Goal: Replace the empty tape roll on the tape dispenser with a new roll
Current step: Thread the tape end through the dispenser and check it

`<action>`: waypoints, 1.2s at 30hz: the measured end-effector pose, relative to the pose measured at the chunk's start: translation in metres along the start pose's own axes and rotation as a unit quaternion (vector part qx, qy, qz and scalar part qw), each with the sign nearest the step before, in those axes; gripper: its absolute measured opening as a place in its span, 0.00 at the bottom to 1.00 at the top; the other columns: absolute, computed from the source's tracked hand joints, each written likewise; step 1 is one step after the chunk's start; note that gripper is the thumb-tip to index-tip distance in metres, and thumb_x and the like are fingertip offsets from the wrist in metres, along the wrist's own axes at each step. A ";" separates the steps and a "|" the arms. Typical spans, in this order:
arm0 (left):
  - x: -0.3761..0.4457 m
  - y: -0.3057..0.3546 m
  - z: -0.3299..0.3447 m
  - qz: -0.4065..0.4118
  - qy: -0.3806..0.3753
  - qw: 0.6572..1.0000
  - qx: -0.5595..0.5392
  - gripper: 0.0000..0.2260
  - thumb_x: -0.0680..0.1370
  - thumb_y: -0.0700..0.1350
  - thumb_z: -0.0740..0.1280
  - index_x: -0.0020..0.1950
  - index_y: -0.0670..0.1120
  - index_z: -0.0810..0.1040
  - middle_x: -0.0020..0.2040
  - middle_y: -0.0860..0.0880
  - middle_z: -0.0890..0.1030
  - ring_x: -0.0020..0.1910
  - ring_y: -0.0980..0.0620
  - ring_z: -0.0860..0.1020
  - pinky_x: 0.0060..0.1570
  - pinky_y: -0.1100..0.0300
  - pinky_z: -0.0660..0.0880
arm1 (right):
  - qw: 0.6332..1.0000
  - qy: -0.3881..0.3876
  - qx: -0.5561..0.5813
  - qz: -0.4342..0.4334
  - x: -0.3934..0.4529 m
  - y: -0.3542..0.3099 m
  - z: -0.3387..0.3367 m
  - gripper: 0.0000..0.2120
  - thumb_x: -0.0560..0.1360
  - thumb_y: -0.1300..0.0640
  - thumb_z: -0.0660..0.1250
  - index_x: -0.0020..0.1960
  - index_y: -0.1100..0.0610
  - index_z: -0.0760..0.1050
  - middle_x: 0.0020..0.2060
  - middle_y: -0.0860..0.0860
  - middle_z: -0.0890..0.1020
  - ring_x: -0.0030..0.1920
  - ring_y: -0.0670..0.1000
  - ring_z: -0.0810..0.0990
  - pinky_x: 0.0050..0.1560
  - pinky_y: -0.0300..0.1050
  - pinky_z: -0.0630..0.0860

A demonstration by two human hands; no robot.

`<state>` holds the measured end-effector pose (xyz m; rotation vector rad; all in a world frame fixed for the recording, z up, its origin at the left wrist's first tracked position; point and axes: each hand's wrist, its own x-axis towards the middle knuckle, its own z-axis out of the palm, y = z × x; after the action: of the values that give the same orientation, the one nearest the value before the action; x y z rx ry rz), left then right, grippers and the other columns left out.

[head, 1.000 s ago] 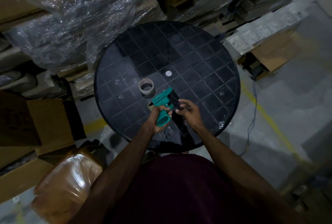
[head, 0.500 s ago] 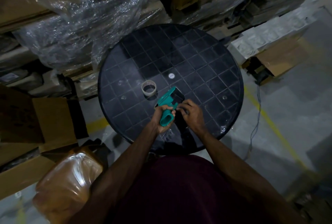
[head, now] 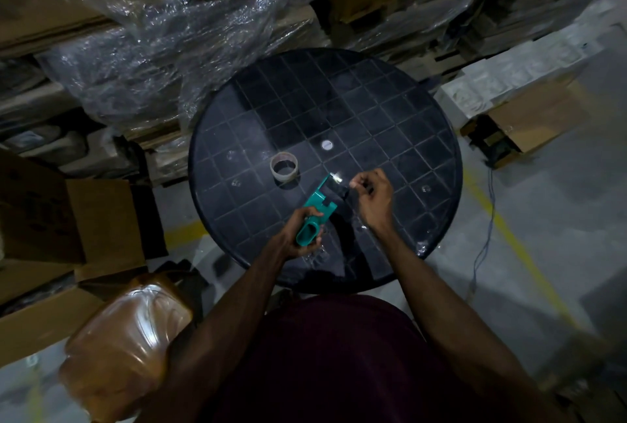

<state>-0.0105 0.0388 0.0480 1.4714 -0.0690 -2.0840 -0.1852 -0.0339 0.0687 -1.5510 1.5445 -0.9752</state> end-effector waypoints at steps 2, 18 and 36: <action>0.002 -0.002 0.000 0.001 -0.013 0.999 0.048 0.11 0.76 0.47 0.61 0.42 0.40 0.75 0.28 0.46 0.76 0.23 0.51 0.74 0.26 0.64 0.72 | 1.000 -0.021 -0.013 0.001 0.006 -0.002 -0.002 0.02 0.74 0.66 0.70 0.44 0.62 0.79 0.44 0.53 0.76 0.41 0.40 0.75 0.43 0.25 0.70; 0.004 -0.015 0.003 0.021 -0.034 0.982 0.185 0.13 0.63 0.46 0.61 0.43 0.41 0.73 0.33 0.46 0.74 0.25 0.51 0.75 0.26 0.64 0.74 | 0.985 -0.059 -0.003 0.164 0.041 0.006 -0.003 0.06 0.67 0.60 0.72 0.32 0.52 0.81 0.32 0.48 0.84 0.39 0.49 0.84 0.49 0.48 0.83; 0.004 -0.025 0.002 0.074 -0.021 0.976 0.202 0.16 0.65 0.45 0.63 0.49 0.39 0.76 0.35 0.45 0.78 0.26 0.51 0.76 0.25 0.63 0.73 | 0.890 -0.052 0.134 0.433 0.042 0.005 -0.008 0.10 0.60 0.62 0.70 0.39 0.59 0.87 0.36 0.57 0.87 0.30 0.54 0.81 0.30 0.41 0.76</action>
<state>-0.0239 0.0575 0.0366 1.5935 -0.6334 -2.0569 -0.1948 -0.0762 0.0683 -0.5738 1.6822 -0.5288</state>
